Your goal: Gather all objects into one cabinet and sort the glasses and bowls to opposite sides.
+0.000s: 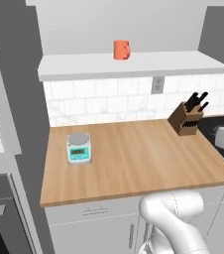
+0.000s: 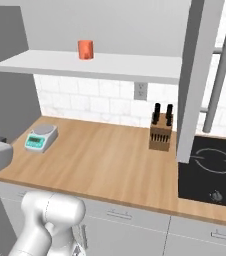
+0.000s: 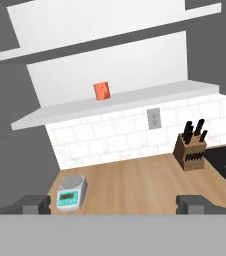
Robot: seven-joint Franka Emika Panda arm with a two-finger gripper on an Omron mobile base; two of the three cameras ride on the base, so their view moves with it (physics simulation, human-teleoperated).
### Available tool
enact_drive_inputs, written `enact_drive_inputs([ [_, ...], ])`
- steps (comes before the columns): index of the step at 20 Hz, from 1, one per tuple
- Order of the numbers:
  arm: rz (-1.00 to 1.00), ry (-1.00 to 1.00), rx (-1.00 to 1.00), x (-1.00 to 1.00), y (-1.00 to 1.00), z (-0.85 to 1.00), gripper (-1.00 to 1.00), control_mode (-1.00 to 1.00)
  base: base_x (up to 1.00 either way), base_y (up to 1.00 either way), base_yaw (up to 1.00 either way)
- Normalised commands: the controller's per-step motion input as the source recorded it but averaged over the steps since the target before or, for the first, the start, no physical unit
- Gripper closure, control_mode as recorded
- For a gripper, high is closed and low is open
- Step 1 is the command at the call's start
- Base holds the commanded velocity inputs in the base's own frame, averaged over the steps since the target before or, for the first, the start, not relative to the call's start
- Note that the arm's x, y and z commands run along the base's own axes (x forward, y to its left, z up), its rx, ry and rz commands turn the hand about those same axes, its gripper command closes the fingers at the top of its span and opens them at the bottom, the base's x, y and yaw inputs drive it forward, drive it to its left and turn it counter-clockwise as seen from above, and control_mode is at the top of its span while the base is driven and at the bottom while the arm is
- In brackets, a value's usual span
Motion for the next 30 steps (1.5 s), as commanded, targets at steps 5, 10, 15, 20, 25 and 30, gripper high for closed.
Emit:
enact_drive_inputs([
  [5,0.0,0.0,0.0,0.0,0.0,0.0,-1.0,1.0,0.0,0.38,-0.07],
  [10,0.0,0.0,0.0,0.0,0.0,0.0,-1.0,1.0,-0.17,0.17,0.0],
  [15,0.0,0.0,0.0,0.0,0.0,0.0,-1.0,1.0,-0.4,0.25,0.0],
  [20,0.0,0.0,0.0,0.0,0.0,0.0,-1.0,1.0,-0.07,0.11,0.0],
  [25,0.0,0.0,0.0,0.0,0.0,0.0,-1.0,1.0,0.0,0.0,0.0],
  [30,0.0,0.0,0.0,0.0,0.0,0.0,-1.0,1.0,0.05,0.0,-0.01],
])
